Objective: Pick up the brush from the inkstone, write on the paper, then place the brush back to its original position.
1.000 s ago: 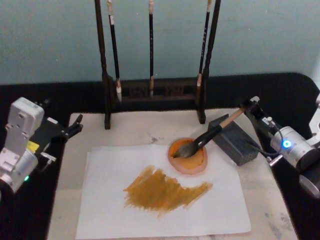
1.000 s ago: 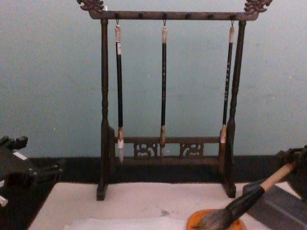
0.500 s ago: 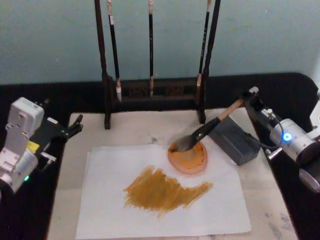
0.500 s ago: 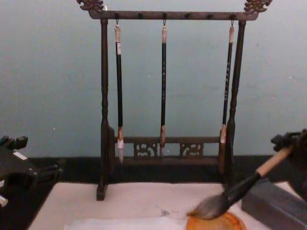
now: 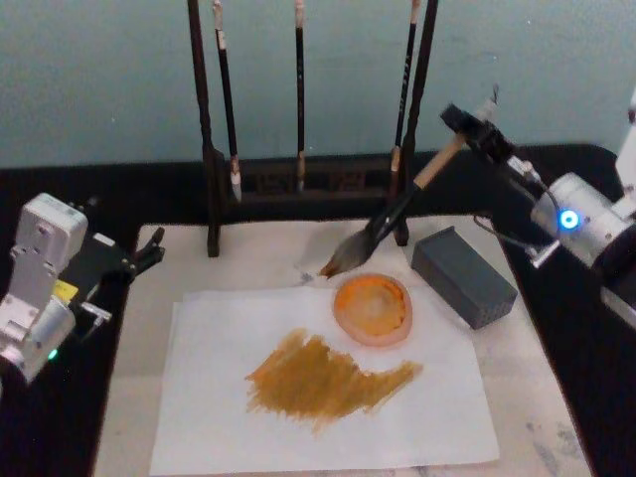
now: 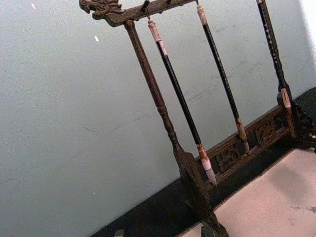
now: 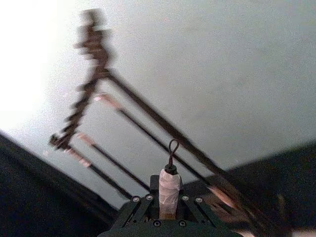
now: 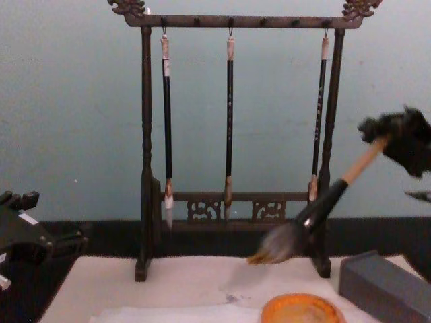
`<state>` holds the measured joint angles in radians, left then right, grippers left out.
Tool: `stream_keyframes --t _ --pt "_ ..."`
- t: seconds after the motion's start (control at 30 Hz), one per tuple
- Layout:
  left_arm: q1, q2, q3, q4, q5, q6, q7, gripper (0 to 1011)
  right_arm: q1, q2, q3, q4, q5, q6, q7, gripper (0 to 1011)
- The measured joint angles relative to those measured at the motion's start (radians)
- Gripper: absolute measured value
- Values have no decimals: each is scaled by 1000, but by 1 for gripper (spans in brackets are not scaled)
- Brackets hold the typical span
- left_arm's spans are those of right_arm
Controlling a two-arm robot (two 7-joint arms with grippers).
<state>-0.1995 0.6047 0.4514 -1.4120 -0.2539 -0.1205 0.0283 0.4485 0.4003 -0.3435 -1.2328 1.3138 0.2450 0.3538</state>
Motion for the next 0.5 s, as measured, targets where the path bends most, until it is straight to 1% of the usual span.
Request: stream_keyframes --t 0.07,0.1,0.2,0.23,0.27,0.3,0.4,0.43,0.47,0.5 --pt "0 0 0 0 0 0 0 1010 11 14 -22 -28 -33 -14 3 151" --pt "0 0 0 0 0 0 0 1010 25 28 -47 -58 -73 -31 8 151" --pt "0 0 0 0 0 0 0 1009 49 50 -90 -103 -145 -59 18 151" --pt "0 0 0 0 0 0 0 1010 65 65 -121 -133 -201 -77 22 151" --pt "0 0 0 0 0 0 0 1010 73 72 -137 -149 -236 -87 23 150" --pt "0 0 0 0 0 0 0 1010 88 83 -167 -179 -306 -105 25 151" --pt "0 0 0 0 0 0 0 1010 107 97 -211 -215 -401 -127 26 151" --pt "0 0 0 0 0 0 0 1010 116 103 -237 -233 -457 -140 27 151" --pt "0 0 0 0 0 0 0 1010 120 106 -250 -241 -483 -145 28 151" --pt "0 0 0 0 0 0 0 1010 124 110 -273 -257 -534 -156 29 151"
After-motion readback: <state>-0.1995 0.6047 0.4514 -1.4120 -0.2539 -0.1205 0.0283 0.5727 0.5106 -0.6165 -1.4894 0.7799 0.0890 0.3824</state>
